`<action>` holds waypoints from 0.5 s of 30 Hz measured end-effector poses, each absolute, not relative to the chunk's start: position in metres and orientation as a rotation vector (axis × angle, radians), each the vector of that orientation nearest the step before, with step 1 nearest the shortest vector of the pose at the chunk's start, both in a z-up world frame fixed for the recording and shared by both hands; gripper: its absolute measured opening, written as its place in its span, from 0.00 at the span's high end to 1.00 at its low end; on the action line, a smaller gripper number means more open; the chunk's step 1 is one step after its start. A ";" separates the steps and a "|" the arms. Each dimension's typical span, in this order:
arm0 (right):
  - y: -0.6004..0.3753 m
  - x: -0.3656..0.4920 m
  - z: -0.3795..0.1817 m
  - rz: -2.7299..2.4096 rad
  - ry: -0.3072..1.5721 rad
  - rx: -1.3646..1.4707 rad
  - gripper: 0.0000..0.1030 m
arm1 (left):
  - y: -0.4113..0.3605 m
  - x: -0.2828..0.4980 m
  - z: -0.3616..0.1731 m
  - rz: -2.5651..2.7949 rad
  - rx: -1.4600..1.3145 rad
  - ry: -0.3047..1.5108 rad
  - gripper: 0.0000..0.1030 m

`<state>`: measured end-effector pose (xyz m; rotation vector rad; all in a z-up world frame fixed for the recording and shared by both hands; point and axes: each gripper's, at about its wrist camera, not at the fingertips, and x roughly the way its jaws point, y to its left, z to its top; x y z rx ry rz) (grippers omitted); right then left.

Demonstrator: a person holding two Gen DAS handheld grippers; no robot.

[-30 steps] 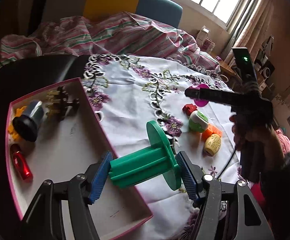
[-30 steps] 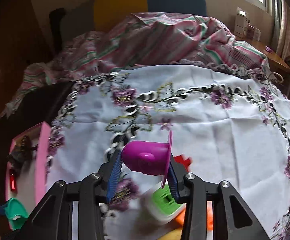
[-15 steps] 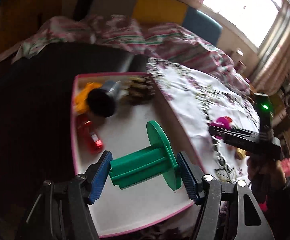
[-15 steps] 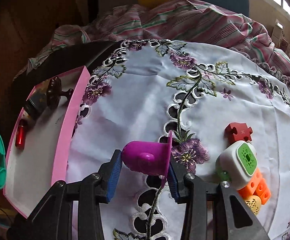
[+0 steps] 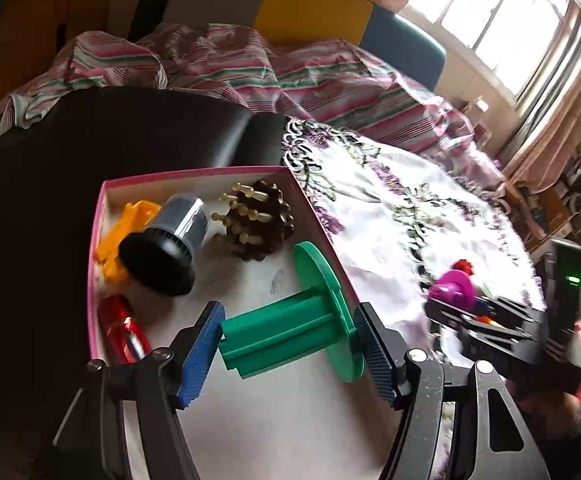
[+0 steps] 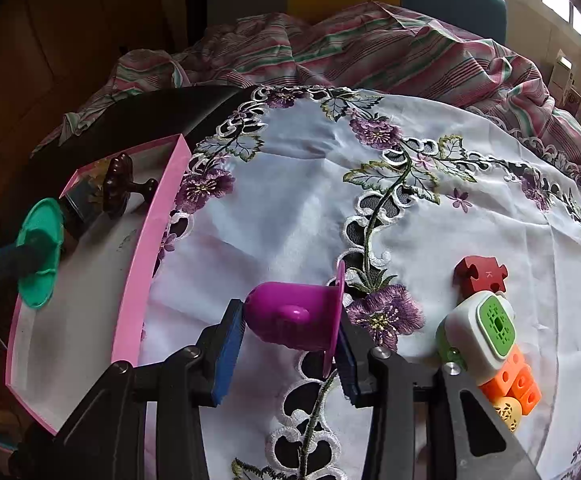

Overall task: Organize rigid objects
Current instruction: 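Carry the green spool into the tray and open the left tool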

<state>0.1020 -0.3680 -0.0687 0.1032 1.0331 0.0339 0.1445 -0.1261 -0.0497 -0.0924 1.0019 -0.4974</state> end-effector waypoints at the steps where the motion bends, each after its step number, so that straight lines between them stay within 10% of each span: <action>1: -0.368 0.102 -0.069 0.033 1.033 0.104 0.59 | -0.131 0.149 -0.053 -0.504 -0.096 1.016 0.35; 15: -0.371 0.105 -0.073 0.022 1.045 0.103 0.59 | -0.132 0.159 -0.062 -0.426 -0.083 0.998 0.26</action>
